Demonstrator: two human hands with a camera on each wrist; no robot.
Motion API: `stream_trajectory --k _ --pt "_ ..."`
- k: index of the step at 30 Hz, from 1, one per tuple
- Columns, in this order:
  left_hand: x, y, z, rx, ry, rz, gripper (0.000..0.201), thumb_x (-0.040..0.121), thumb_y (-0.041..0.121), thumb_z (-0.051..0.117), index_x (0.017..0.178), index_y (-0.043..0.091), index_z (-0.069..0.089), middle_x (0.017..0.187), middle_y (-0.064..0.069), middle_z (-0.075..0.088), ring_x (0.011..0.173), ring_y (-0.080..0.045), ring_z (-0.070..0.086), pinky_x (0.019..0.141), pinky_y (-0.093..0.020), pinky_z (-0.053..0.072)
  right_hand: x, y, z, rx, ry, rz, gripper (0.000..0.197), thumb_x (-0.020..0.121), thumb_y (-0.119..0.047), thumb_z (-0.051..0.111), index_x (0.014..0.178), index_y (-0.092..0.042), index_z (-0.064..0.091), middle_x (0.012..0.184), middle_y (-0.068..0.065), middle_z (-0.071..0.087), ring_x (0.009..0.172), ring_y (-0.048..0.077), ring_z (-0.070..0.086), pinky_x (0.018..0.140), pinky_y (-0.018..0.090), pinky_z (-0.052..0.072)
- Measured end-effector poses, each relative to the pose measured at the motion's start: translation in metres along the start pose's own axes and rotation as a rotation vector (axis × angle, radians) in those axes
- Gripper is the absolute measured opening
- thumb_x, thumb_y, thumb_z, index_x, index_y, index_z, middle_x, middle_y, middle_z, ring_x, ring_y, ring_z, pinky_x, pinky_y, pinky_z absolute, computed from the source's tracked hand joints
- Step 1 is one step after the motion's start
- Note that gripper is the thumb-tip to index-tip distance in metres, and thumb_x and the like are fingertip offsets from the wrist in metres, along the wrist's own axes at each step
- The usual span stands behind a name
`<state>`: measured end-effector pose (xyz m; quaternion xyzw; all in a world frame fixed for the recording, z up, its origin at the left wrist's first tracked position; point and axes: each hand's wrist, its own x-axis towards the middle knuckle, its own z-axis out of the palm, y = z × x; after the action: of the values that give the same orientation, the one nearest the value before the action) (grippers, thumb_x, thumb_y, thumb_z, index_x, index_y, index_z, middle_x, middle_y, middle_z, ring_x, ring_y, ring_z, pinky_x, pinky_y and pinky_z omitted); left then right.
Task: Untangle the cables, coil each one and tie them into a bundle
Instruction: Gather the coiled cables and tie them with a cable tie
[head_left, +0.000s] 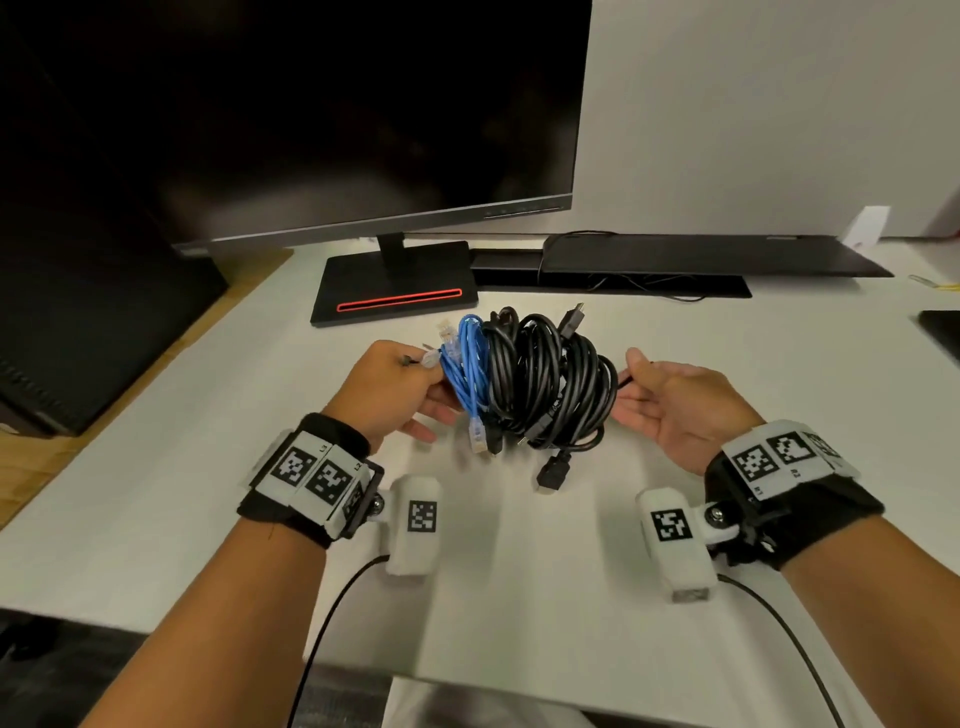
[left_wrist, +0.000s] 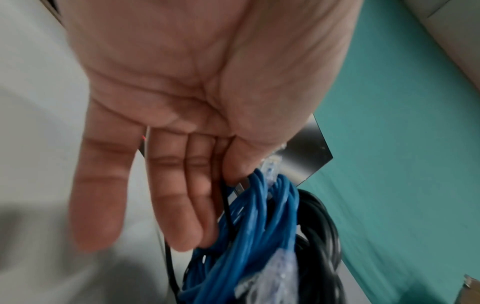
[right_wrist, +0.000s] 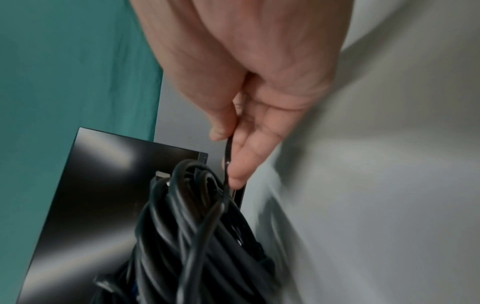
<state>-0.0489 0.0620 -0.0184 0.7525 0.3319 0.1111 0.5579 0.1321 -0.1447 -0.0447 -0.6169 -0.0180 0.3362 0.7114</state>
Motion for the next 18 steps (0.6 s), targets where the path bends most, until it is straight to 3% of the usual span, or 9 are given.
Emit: stream_trajectory --k 2,4,7,10,13,18 --pt "-0.002 0.002 -0.003 -0.017 0.003 -0.072 0.038 0.103 0.026 0.051 0.078 0.004 0.069 0.065 -0.01 0.071 0.056 -0.021 0.067 0.052 -0.035 0.058 0.0 -0.001 -0.001 -0.007 0.029 0.003 0.027 0.094 -0.027 0.065 0.086 -0.001 0.063 0.061 0.009 0.07 0.059 0.019 0.073 0.053 0.025 0.057" --pt "-0.002 0.002 -0.007 -0.007 0.017 -0.114 0.039 0.102 0.026 0.05 0.066 0.01 0.057 0.058 -0.008 0.063 0.052 -0.02 0.064 0.052 -0.035 0.056 0.002 -0.002 0.002 -0.058 0.083 -0.015 0.028 0.095 -0.032 0.064 0.087 -0.005 0.063 0.059 0.004 0.07 0.052 0.014 0.069 0.047 0.023 0.054" --pt "-0.003 0.003 -0.009 0.04 0.037 -0.134 0.045 0.098 0.026 0.051 0.054 0.017 0.049 0.058 -0.007 0.062 0.053 -0.018 0.063 0.053 -0.034 0.054 0.006 -0.005 0.002 0.009 0.139 -0.052 0.029 0.095 -0.031 0.064 0.082 -0.005 0.063 0.064 0.008 0.069 0.046 0.01 0.061 0.045 0.02 0.052" --pt "-0.004 0.003 -0.011 -0.002 0.037 -0.152 0.047 0.097 0.024 0.053 0.052 0.016 0.047 0.062 -0.009 0.065 0.057 -0.019 0.064 0.055 -0.036 0.055 0.004 -0.005 0.003 0.156 0.071 -0.032 0.019 0.093 -0.022 0.067 0.086 -0.004 0.066 0.072 0.006 0.068 0.058 0.011 0.065 0.054 0.02 0.056" --pt "-0.004 0.001 -0.01 -0.075 0.039 -0.165 0.048 0.098 0.024 0.055 0.051 0.016 0.046 0.065 -0.01 0.067 0.057 -0.018 0.065 0.058 -0.037 0.056 0.002 -0.001 -0.002 0.239 -0.04 0.001 0.014 0.088 0.003 0.065 0.102 0.005 0.066 0.092 0.013 0.072 0.075 0.015 0.074 0.063 0.021 0.058" --pt "-0.006 -0.003 -0.007 -0.054 0.054 -0.178 0.046 0.093 0.017 0.055 0.048 0.017 0.047 0.068 -0.011 0.07 0.059 -0.019 0.067 0.06 -0.04 0.056 -0.003 0.005 -0.004 0.076 -0.098 -0.012 0.014 0.088 0.01 0.062 0.097 0.004 0.069 0.094 0.015 0.076 0.082 0.02 0.075 0.067 0.023 0.059"
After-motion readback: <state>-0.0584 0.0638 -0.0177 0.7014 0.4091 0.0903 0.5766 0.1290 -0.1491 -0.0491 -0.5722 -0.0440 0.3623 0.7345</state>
